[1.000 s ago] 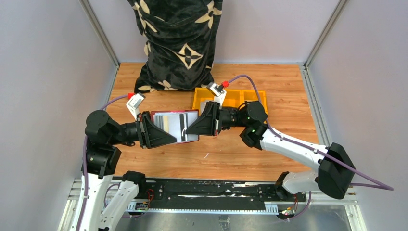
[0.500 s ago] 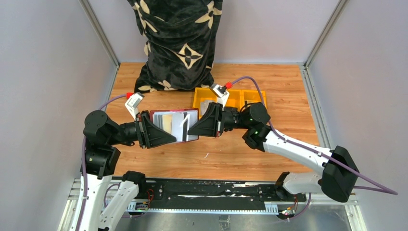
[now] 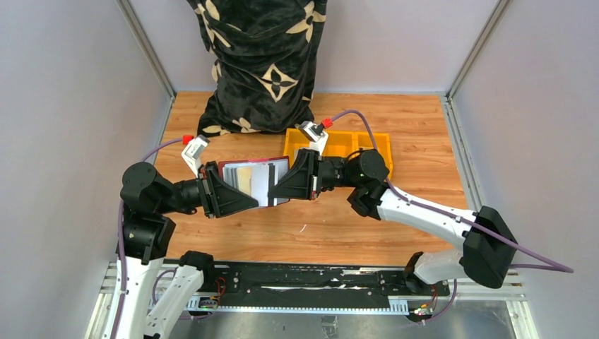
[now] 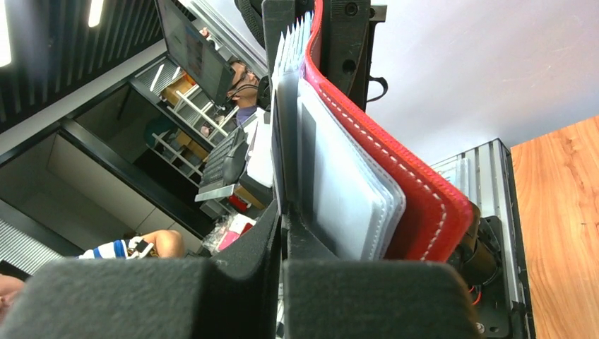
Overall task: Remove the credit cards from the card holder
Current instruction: Remove the credit card from the card holder, then place the credit card in the storage box.
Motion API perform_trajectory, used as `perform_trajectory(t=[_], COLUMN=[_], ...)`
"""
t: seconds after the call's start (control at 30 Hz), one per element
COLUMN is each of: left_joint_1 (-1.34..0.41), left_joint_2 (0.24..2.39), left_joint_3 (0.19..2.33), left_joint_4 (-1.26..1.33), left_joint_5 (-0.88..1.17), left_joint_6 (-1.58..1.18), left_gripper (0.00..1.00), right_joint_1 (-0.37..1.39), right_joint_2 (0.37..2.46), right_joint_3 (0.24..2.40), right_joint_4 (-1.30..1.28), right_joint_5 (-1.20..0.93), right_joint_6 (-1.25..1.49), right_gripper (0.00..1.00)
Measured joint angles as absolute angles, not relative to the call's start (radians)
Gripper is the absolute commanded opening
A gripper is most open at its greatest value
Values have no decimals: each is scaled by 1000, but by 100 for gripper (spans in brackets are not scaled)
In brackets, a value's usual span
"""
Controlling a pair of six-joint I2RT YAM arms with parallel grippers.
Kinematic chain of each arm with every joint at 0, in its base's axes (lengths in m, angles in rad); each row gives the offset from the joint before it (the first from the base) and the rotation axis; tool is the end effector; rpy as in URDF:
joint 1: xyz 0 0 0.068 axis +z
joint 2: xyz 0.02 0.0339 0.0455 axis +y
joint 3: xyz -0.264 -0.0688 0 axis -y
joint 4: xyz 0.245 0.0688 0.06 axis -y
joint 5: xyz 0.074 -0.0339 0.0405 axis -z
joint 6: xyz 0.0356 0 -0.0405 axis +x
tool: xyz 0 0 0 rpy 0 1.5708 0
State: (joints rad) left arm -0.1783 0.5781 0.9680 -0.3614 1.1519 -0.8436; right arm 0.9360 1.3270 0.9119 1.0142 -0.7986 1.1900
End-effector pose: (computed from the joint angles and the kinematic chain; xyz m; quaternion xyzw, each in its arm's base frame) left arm 0.0839 -0.0482 0.4089 0.1783 0.6800 -0.6252 0.3390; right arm 0.1492 0.2456 0.3815 -0.2865 0.4703 0.8002 0.2375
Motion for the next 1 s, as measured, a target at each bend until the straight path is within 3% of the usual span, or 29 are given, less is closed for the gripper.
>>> perform_trajectory(t=[0.3, 0.63, 0.8, 1.0], left_joint_1=[-178, -178, -178, -178], left_joint_2=[579, 579, 581, 586], left_joint_3=[982, 1015, 1024, 1036], left_joint_4=[-406, -440, -464, -485], left_joint_5=[1152, 1159, 1160, 1161], left_joint_6=[-799, -749, -713, -676], left_gripper=[0, 0, 0, 0], right_joint_1=[847, 463, 319, 281], right_joint_2=[1213, 1055, 1114, 1331], right_joint_3=[883, 920, 1034, 1125], right_joint_4=[860, 371, -10, -213], right_joint_5=[-822, -872, -711, -501], right_joint_6=[1127, 898, 656, 484], right_gripper=[0, 0, 0, 0])
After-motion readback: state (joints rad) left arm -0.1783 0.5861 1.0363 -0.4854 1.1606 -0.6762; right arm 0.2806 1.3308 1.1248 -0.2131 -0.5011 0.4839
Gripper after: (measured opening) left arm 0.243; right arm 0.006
